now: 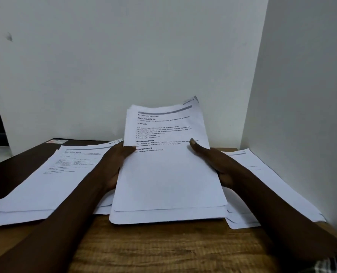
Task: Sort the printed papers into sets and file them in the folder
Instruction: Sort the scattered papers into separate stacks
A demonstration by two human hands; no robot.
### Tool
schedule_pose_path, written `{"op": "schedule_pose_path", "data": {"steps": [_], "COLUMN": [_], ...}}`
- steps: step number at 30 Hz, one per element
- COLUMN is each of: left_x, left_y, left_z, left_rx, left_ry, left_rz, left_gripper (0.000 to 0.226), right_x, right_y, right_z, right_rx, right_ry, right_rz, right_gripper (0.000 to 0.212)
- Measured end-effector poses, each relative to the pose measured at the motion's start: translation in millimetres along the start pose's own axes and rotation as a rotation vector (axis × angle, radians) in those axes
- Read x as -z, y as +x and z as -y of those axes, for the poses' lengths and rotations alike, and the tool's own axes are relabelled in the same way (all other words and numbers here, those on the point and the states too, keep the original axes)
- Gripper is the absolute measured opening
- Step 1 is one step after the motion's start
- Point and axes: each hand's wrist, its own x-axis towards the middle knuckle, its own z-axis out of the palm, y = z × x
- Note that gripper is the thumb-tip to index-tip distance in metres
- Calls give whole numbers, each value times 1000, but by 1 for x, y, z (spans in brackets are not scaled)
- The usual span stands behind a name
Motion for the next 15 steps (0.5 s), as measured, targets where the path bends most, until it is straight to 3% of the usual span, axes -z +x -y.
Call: {"op": "schedule_pose_path", "data": {"steps": [3, 5, 9, 11, 15], "left_x": [-3, -2, 6, 10, 24], "left_y": [-1, -2, -4, -2, 9], "left_z": [5, 5, -2, -2, -4], "left_rx": [-45, -68, -118, -118, -138], "left_ry": [266, 293, 209, 208, 492], "left_rz": [-225, -325, -392, -414, -575], "left_gripper": [22, 5, 16, 21, 8], "right_x": [1, 0, -4, -6, -7], "right_y": [4, 5, 2, 4, 11], "right_z": [-4, -6, -3, -4, -6], "right_rx": [41, 61, 28, 41, 114], "right_ry": [-10, -21, 2, -31, -53], "right_rz": [-33, -33, 9, -52, -159], "right_gripper": [42, 42, 43, 42, 31]}}
